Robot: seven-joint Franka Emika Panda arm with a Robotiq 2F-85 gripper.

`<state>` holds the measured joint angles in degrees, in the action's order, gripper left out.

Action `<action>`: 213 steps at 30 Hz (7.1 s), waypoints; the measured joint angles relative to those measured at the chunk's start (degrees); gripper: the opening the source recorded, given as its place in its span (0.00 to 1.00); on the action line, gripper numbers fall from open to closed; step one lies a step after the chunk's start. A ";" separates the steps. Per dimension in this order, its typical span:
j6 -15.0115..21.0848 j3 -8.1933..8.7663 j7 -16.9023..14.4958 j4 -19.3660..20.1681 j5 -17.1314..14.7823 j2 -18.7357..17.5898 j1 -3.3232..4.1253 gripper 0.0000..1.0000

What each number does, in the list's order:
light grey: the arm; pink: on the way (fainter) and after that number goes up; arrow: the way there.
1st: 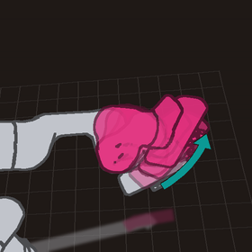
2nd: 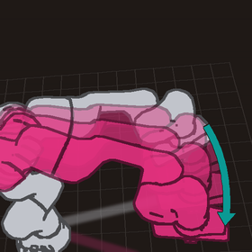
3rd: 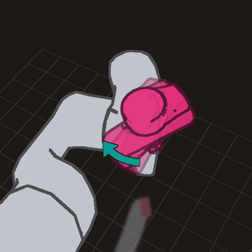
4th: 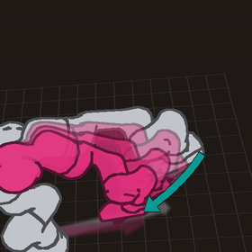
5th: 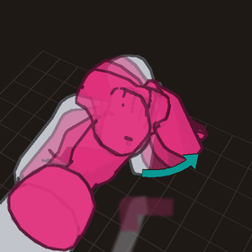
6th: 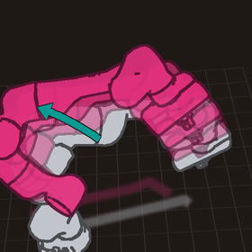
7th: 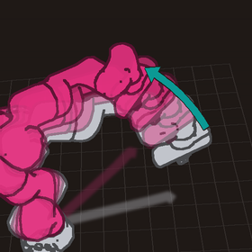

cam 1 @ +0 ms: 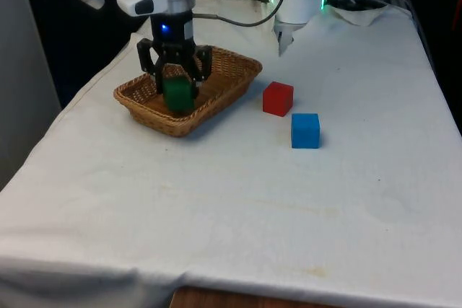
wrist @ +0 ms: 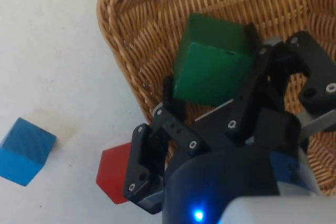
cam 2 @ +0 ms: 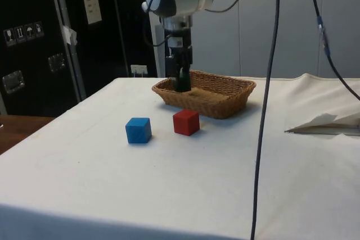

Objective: Pick up exactly two blocks and place them into the basket.

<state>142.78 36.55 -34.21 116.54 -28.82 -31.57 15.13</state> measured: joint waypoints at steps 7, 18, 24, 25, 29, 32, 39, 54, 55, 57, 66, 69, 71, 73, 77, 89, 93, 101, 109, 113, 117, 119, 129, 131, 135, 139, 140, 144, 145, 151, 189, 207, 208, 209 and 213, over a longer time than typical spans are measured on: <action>0.00 -0.11 -1.03 -0.17 -2.12 -1.15 0.06 0.97; 0.00 -0.17 -1.26 -0.17 -2.69 -1.43 0.11 1.00; -0.86 0.63 -1.55 -0.40 -2.52 -0.17 0.23 1.00; -0.86 0.63 -1.55 -0.40 -2.52 -0.17 0.23 1.00; -2.23 1.43 -1.72 -0.06 -1.49 1.95 0.52 1.00; -2.98 2.01 -1.60 0.34 -0.29 3.78 0.69 1.00; -4.53 2.35 -0.92 0.40 1.38 6.47 1.09 1.00; -6.93 0.23 6.07 0.46 8.08 12.43 3.61 1.00; -6.93 0.00 6.47 0.52 8.37 12.72 3.72 1.00; -6.93 -0.52 7.22 0.63 8.94 13.24 3.95 1.00; -6.76 -3.04 10.26 1.38 10.66 14.50 4.58 1.00; -6.70 -3.61 11.00 1.38 11.06 14.50 4.76 1.00; -6.65 -4.47 12.15 1.43 11.63 14.55 4.98 1.00; -6.47 -5.04 13.12 1.60 12.32 14.55 5.10 1.00; -5.84 -6.19 15.01 2.06 13.69 14.55 5.33 1.00; -5.50 -9.91 20.45 2.29 17.02 14.55 5.73 1.00; -5.50 -11.23 22.12 2.29 17.76 14.55 5.84 1.00; -5.16 -14.21 24.64 2.12 17.88 13.81 5.96 1.00; -4.30 -17.25 27.56 -0.69 17.82 9.63 5.96 1.00; -4.30 -17.93 28.25 -1.83 17.82 8.25 5.96 1.00; -4.30 -18.68 28.71 -2.69 17.76 6.88 5.96 1.00; -4.24 -18.96 28.88 -3.04 17.76 6.30 5.96 1.00; -3.04 -19.71 28.88 -3.44 17.53 4.18 5.96 1.00; -3.04 -19.88 28.88 -3.84 17.53 3.50 5.96 1.00; -2.86 -19.94 28.65 -4.13 17.53 2.75 5.96 1.00; -2.06 -19.88 27.62 -4.47 17.53 1.43 5.79 1.00; -2.01 -19.88 27.44 -4.64 17.53 1.20 5.79 1.00; -1.89 -19.88 26.93 -4.93 17.59 0.34 5.73 1.00; -1.72 -19.88 26.76 -4.98 17.59 0.06 5.73 1.00; -0.97 -19.37 25.15 -5.67 17.76 -1.83 5.73 1.00; -1.20 -18.74 23.72 -5.39 18.05 -1.89 5.67 0.03; -3.72 -16.10 23.03 2.75 20.74 9.45 5.67 0.03; -3.95 -15.87 22.98 3.15 20.97 10.08 5.67 0.03; -4.24 -15.64 22.98 3.44 21.20 10.66 5.67 0.03; -4.93 -14.50 22.12 4.98 21.60 13.12 5.56 0.03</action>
<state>137.85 22.06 -12.09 121.52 -7.22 -18.45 20.68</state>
